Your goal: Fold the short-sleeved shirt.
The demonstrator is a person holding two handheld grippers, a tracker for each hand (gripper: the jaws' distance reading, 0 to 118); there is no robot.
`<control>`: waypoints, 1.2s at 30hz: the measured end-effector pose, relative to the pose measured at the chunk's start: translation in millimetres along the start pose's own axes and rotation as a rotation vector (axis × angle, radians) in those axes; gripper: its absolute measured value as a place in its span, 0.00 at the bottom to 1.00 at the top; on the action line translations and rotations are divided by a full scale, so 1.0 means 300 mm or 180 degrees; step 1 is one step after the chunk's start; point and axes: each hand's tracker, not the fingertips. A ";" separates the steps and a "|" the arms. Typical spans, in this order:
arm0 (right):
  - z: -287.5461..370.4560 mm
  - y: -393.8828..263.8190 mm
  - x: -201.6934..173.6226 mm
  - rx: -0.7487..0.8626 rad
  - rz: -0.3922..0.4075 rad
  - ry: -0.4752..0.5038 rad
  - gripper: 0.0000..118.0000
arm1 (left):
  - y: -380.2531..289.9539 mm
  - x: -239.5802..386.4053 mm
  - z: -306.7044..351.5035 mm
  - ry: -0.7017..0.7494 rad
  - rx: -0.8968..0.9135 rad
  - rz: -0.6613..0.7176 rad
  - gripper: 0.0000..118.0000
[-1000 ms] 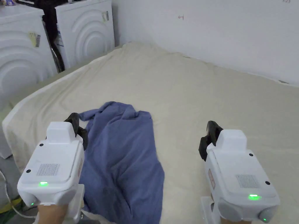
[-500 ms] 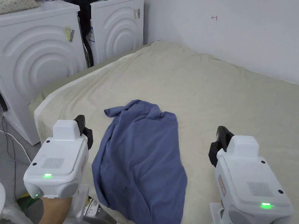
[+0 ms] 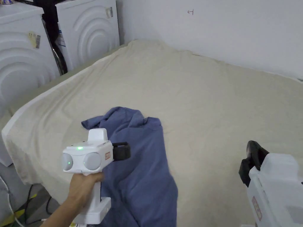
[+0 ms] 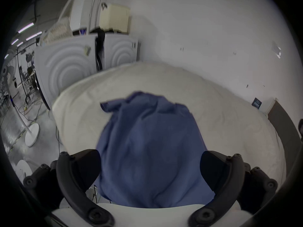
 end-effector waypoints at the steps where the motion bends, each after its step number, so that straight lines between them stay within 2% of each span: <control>1: -0.004 -0.008 0.018 -0.0025 -0.0002 -0.0042 0.01 | 0.006 -0.004 -0.048 0.0016 -0.0069 -0.0042 1.00; 3: -0.013 -0.023 0.051 -0.0083 -0.0024 -0.0112 0.01 | 0.018 -0.004 -0.128 0.0120 -0.0280 -0.0120 1.00; 5: -0.017 -0.040 0.083 -0.0141 -0.0048 -0.0195 0.01 | 0.013 -0.001 -0.188 0.0163 -0.0450 -0.0160 0.92; 8: -0.021 -0.066 0.123 -0.0217 -0.0060 -0.0287 0.01 | -0.021 -0.008 -0.268 0.0172 -0.0661 -0.0110 0.62; 10: -0.023 -0.081 0.144 -0.0266 -0.0072 -0.0329 0.01 | -0.041 -0.007 -0.305 0.0208 -0.0871 -0.0097 0.56; 12: -0.019 -0.090 0.161 -0.0302 -0.0082 -0.0356 0.01 | -0.060 0.027 -0.261 0.0201 -0.0565 -0.0213 0.38; 13: -0.015 -0.093 0.167 -0.0309 -0.0083 -0.0369 0.01 | -0.058 0.028 -0.266 0.0083 -0.0628 -0.0226 0.32; 14: -0.010 -0.096 0.171 -0.0309 -0.0088 -0.0376 0.01 | -0.054 0.031 -0.267 -0.0009 -0.0618 -0.0243 0.32; 15: -0.005 -0.098 0.177 -0.0310 -0.0094 -0.0381 0.01 | -0.047 0.040 -0.271 0.0003 -0.0630 -0.0276 0.04; 16: -0.001 -0.098 0.181 -0.0313 -0.0096 -0.0386 0.01 | -0.032 0.067 -0.264 0.0111 -0.0646 -0.0342 0.04; 19: 0.019 -0.094 0.198 -0.0302 -0.0113 -0.0391 0.01 | -0.020 0.068 -0.226 0.0050 -0.0565 -0.0329 0.03; 23: 0.055 -0.077 0.228 -0.0221 -0.0134 -0.0411 0.01 | 0.000 0.076 -0.103 -0.0342 -0.0177 0.0070 0.03; 26: 0.088 -0.060 0.257 -0.0153 -0.0173 -0.0440 0.01 | 0.061 0.131 -0.002 -0.0670 -0.0009 0.0142 0.03; 33: 0.199 -0.021 0.353 0.0018 -0.0221 -0.0593 0.01 | 0.362 0.435 0.177 -0.1282 0.0569 -0.0407 0.03; 36: 0.259 -0.005 0.406 0.0106 -0.0250 -0.0702 0.01 | 0.491 0.581 0.218 -0.1633 0.0679 -0.0510 0.03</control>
